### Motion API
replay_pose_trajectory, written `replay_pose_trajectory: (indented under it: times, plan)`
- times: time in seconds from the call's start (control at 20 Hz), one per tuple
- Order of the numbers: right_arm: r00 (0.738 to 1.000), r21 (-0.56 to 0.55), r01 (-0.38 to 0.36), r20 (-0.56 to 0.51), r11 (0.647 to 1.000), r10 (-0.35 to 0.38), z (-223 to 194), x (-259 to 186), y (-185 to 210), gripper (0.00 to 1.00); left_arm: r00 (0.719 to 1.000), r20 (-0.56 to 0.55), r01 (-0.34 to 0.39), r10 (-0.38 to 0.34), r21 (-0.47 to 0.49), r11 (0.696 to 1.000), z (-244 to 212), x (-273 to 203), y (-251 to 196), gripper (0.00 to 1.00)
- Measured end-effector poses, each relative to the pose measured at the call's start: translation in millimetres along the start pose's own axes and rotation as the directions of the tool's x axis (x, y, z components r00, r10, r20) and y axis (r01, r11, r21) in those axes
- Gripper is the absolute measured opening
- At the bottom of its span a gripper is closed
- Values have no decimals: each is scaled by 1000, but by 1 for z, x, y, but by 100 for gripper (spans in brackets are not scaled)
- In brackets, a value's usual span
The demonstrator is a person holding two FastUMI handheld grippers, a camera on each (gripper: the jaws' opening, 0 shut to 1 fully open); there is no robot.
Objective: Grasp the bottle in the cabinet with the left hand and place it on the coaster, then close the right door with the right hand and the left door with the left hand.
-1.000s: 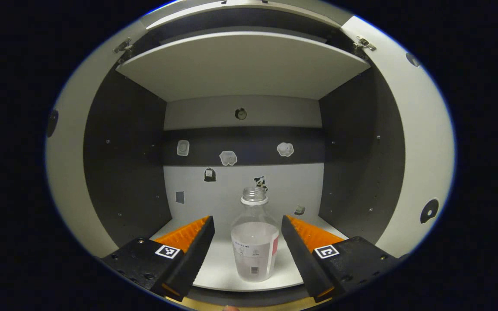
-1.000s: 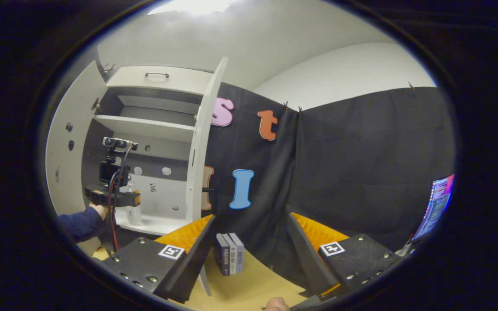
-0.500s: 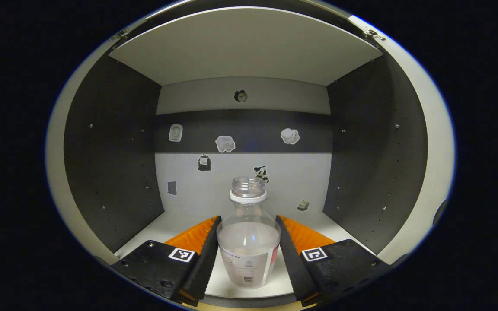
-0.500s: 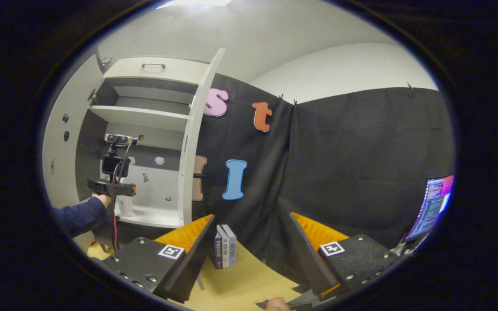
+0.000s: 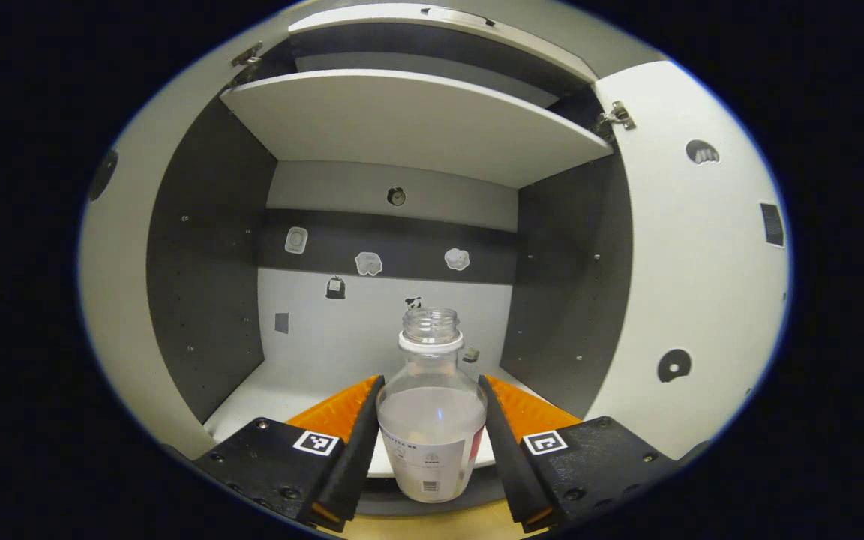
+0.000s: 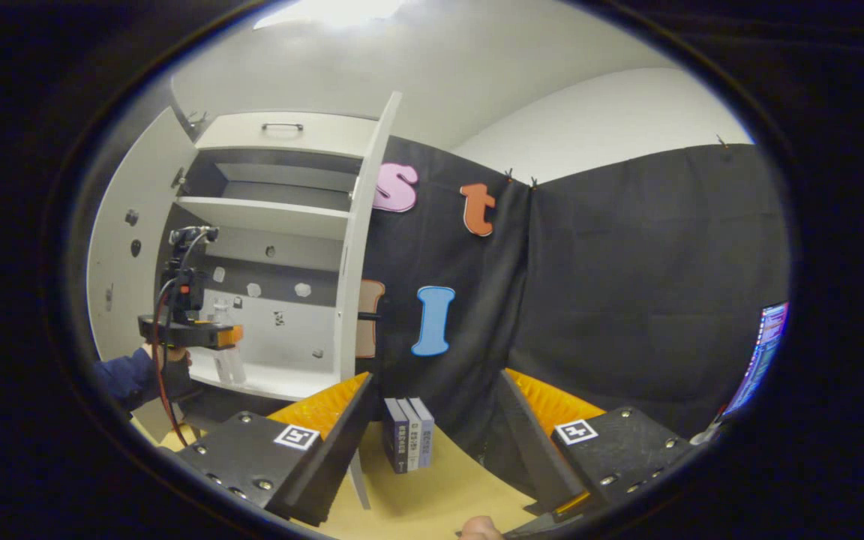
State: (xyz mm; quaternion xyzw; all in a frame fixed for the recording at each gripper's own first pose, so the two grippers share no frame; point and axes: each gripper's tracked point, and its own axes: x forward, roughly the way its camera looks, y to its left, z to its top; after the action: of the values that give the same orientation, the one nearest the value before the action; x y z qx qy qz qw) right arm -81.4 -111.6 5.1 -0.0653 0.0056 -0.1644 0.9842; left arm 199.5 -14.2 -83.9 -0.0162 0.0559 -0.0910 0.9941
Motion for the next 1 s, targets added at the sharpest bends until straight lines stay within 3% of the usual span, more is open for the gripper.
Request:
replay_pose_trajectory:
  times: [0.2,0.25,0.4,0.5,0.7,0.75,1.0]
  plan:
    - [998,13,-68,13,998,67,1,4,8,98,998,-21,66,-67,-17,998,-24,-46,1,74]
    - [996,17,-84,17,996,83,2,6,11,94,996,-37,80,-80,-16,997,-34,-58,2,74]
    - [991,32,-129,30,991,128,4,11,19,99,989,-87,116,-120,-42,992,-66,-91,0,74]
    - [988,37,-151,41,988,149,7,14,22,94,985,-123,116,-123,-64,991,-89,-111,2,74]
    - [982,43,-180,59,983,178,10,17,26,94,973,-211,79,-96,-88,993,-141,-143,10,75]
    - [982,43,-184,61,982,181,10,18,26,98,968,-231,76,-96,-94,993,-153,-150,9,75]
    - [981,40,-185,58,982,183,8,21,20,98,935,-334,71,-124,-164,984,-219,-177,0,75]
